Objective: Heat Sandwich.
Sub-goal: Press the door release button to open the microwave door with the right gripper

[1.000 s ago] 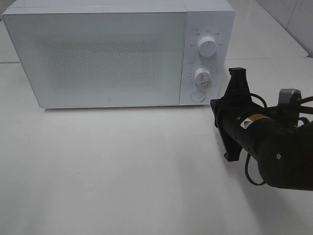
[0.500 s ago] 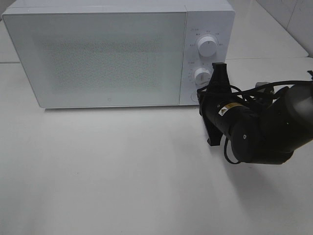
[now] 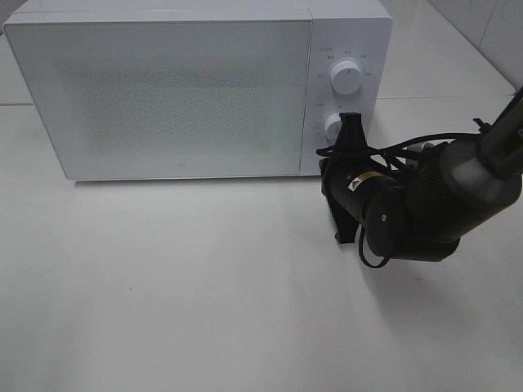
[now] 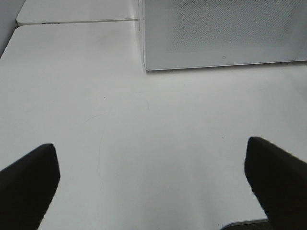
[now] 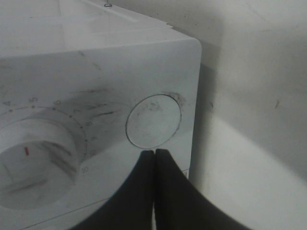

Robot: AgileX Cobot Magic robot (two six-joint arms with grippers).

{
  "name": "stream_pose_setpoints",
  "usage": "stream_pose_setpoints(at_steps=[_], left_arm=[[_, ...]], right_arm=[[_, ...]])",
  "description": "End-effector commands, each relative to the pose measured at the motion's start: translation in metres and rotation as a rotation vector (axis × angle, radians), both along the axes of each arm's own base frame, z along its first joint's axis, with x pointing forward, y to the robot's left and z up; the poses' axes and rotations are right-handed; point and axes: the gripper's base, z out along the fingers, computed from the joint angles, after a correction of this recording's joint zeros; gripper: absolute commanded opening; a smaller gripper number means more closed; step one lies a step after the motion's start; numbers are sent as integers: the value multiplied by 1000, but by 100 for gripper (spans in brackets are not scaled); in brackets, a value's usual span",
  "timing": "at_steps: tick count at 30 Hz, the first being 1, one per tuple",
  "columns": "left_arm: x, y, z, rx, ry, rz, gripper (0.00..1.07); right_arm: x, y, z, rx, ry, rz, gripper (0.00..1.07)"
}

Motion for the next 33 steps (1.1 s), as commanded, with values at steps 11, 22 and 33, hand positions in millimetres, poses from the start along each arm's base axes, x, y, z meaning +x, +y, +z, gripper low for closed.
stream_pose_setpoints(at_steps=[11,22,33], left_arm=[[-3,-1,-1,-11,-21,-9,101],[-3,-1,-1,-11,-21,-9,101],[-3,-1,-1,-11,-21,-9,101]], right_arm=[[13,-1,-4,-17,2,-4,0],[19,-4,-2,-33,-52,-38,0],[26,-5,-5,-24,-31,-44,0]])
